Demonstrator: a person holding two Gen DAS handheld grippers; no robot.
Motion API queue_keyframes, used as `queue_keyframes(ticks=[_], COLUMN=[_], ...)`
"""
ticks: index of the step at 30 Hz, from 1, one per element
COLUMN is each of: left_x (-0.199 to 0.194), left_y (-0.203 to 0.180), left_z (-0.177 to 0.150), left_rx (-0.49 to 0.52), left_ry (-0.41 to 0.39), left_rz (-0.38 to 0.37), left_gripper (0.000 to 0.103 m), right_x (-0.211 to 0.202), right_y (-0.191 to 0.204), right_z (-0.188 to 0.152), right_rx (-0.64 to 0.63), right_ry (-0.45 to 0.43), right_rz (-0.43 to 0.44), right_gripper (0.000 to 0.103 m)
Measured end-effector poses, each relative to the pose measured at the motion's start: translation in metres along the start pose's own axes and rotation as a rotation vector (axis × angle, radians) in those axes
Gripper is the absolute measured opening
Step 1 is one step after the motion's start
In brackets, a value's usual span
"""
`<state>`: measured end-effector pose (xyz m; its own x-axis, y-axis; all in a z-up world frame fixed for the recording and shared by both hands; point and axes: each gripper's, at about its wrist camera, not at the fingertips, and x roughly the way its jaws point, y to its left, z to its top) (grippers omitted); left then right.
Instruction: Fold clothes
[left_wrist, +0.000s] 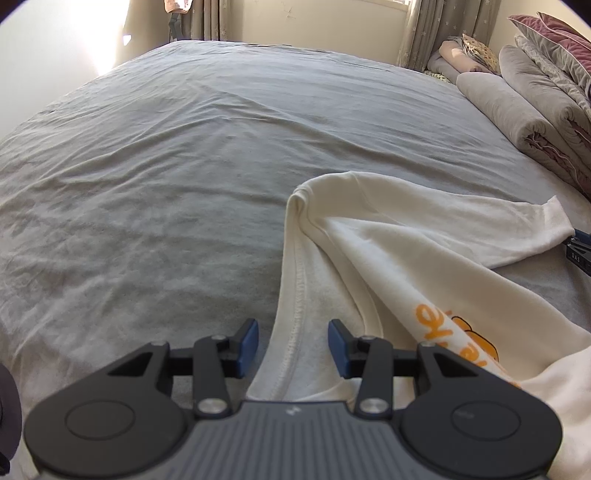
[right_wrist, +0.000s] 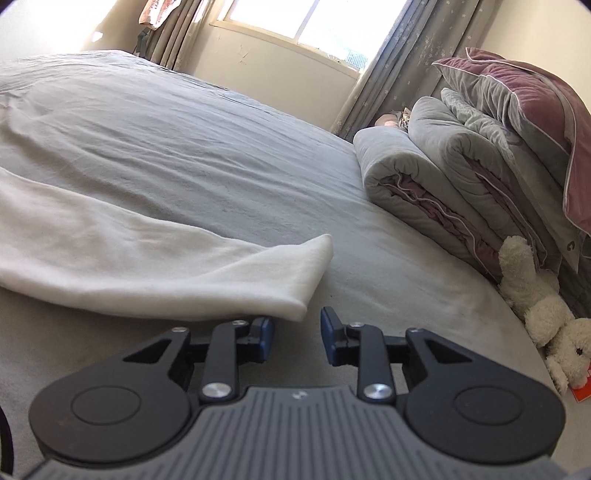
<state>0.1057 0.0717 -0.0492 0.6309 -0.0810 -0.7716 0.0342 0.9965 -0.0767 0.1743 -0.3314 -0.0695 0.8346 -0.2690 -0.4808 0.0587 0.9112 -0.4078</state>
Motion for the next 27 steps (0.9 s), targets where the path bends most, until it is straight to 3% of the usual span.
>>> queue_keyframes(ticks=[3, 9, 14, 15, 19, 20, 21, 27], left_x=[0.0, 0.0, -0.001, -0.001, -0.002, -0.002, -0.002, 0.0], left_y=[0.002, 0.003, 0.004, 0.005, 0.006, 0.007, 0.007, 0.005], left_z=[0.001, 0.002, 0.003, 0.003, 0.003, 0.004, 0.004, 0.003], left_rx=[-0.003, -0.006, -0.014, -0.017, -0.029, -0.031, -0.033, -0.022], left_ry=[0.002, 0.009, 0.017, 0.018, 0.02, 0.02, 0.021, 0.015], left_rz=[-0.006, -0.013, -0.02, -0.022, -0.029, -0.03, -0.031, -0.026], left_gripper=[0.042, 0.042, 0.042, 0.042, 0.042, 0.042, 0.042, 0.042], right_x=[-0.004, -0.018, -0.016, -0.015, -0.014, -0.012, -0.009, 0.012], right_y=[-0.005, -0.021, -0.037, -0.04, -0.067, -0.073, -0.08, -0.096], right_z=[0.003, 0.004, -0.007, -0.009, -0.011, -0.012, -0.013, -0.024], right_rx=[0.0, -0.081, -0.061, -0.046, 0.227, 0.293, 0.377, 0.707], right_ry=[-0.03, -0.043, 0.071, 0.09, 0.114, 0.116, 0.117, 0.128], right_rz=[-0.054, -0.154, -0.105, -0.091, 0.024, 0.051, 0.084, 0.189], right_gripper=[0.004, 0.002, 0.002, 0.006, 0.025, 0.04, 0.047, 0.048])
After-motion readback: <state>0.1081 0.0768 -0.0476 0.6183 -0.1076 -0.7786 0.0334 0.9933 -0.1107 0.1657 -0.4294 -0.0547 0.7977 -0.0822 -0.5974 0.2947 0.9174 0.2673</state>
